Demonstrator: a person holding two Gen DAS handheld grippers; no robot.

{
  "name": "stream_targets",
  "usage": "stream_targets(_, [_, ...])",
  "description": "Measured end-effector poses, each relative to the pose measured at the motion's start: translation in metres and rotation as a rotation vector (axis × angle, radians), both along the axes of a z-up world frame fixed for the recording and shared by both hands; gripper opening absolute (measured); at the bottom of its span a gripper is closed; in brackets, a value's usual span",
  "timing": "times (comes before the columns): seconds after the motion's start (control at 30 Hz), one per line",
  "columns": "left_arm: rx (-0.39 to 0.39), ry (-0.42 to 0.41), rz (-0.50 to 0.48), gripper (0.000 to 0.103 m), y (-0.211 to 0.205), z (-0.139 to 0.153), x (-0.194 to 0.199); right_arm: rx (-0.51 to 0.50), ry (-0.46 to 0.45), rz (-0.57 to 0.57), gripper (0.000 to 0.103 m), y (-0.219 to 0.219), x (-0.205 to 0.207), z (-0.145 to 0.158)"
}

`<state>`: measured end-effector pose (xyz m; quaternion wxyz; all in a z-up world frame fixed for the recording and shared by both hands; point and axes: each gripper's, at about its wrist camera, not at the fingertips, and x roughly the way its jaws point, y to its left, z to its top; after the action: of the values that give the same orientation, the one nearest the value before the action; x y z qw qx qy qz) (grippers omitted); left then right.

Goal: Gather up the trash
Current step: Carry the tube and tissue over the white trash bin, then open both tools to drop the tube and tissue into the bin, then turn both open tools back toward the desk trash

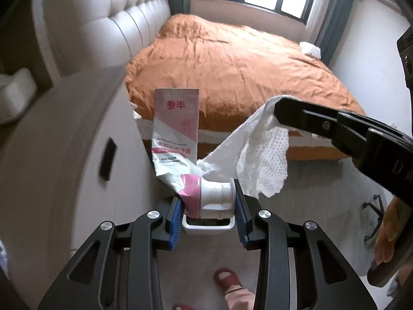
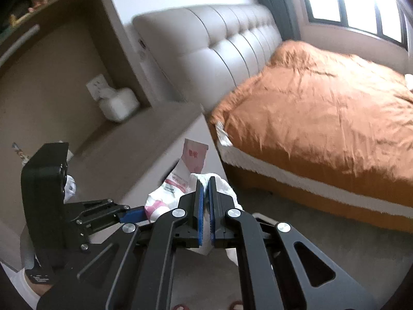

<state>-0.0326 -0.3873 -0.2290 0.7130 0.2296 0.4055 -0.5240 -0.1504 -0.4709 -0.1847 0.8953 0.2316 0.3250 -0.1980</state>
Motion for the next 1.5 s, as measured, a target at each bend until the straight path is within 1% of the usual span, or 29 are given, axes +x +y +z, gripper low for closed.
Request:
stream_targets(0.03, [0.006, 0.003, -0.004, 0.034, -0.007, -0.007, -0.003, 0.005, 0.009, -0.002, 0.005, -0.003, 0.003, -0.006])
stream_targets(0.13, [0.027, 0.01, -0.017, 0.034, -0.024, -0.033, -0.003, 0.038, 0.044, -0.011, 0.005, -0.019, 0.006, -0.039])
stream_targets(0.27, [0.057, 0.027, -0.035, 0.034, -0.047, -0.075, 0.001, 0.072, 0.089, -0.012, 0.005, -0.036, 0.01, -0.08])
stream_targets(0.4, [0.084, 0.049, -0.046, 0.034, -0.065, -0.12, 0.004, 0.099, 0.135, -0.007, 0.005, -0.051, 0.017, -0.129])
stream_targets(0.5, [0.091, 0.065, -0.04, 0.034, -0.078, -0.161, 0.008, 0.114, 0.169, -0.002, 0.005, -0.063, 0.023, -0.168])
stream_targets(0.57, [0.113, 0.094, -0.036, 0.034, -0.085, -0.193, 0.01, 0.126, 0.194, 0.003, 0.005, -0.07, 0.027, -0.194])
stream_targets(0.67, [0.136, 0.119, -0.043, 0.034, -0.096, -0.235, 0.012, 0.141, 0.245, 0.013, 0.005, -0.082, 0.035, -0.244])
stream_targets(0.73, [0.153, 0.123, -0.054, 0.034, -0.103, -0.259, 0.014, 0.146, 0.271, 0.02, 0.005, -0.087, 0.038, -0.269])
stream_targets(0.77, [0.165, 0.126, -0.057, 0.034, -0.107, -0.276, 0.016, 0.153, 0.29, 0.024, 0.005, -0.09, 0.041, -0.287])
stream_targets(0.9, [0.194, 0.154, -0.063, 0.034, -0.118, -0.324, 0.021, 0.156, 0.333, 0.033, 0.005, -0.095, 0.046, -0.333])
stream_targets(1.07, [0.219, 0.155, -0.068, 0.034, -0.127, -0.371, 0.023, 0.159, 0.372, 0.034, 0.005, -0.102, 0.048, -0.378])
stream_targets(1.2, [0.236, 0.148, -0.083, 0.035, -0.132, -0.399, 0.023, 0.143, 0.404, 0.046, 0.005, -0.105, 0.049, -0.408])
stream_targets(1.23, [0.241, 0.15, -0.089, 0.036, -0.133, -0.404, 0.023, 0.133, 0.413, 0.047, 0.009, -0.105, 0.05, -0.414])
stream_targets(1.27, [0.255, 0.151, -0.097, 0.037, -0.136, -0.411, 0.023, 0.12, 0.436, 0.049, 0.043, -0.106, 0.051, -0.421])
stream_targets(1.3, [0.27, 0.152, -0.101, 0.062, -0.138, -0.416, 0.023, 0.112, 0.446, 0.033, 0.07, -0.106, 0.051, -0.425])
stream_targets(1.33, [0.287, 0.151, -0.11, 0.098, -0.136, -0.421, 0.023, 0.111, 0.447, 0.011, 0.099, -0.109, 0.05, -0.427])
stream_targets(1.37, [0.285, 0.137, -0.11, 0.098, -0.136, -0.425, 0.021, 0.124, 0.443, 0.004, 0.098, -0.113, 0.048, -0.43])
stream_targets(1.43, [0.303, 0.126, -0.14, 0.098, -0.138, -0.431, 0.017, 0.11, 0.478, -0.001, 0.098, -0.117, 0.049, -0.437])
stream_targets(1.5, [0.315, 0.097, -0.147, 0.098, -0.139, -0.431, 0.015, 0.106, 0.483, -0.002, 0.098, -0.117, 0.047, -0.438])
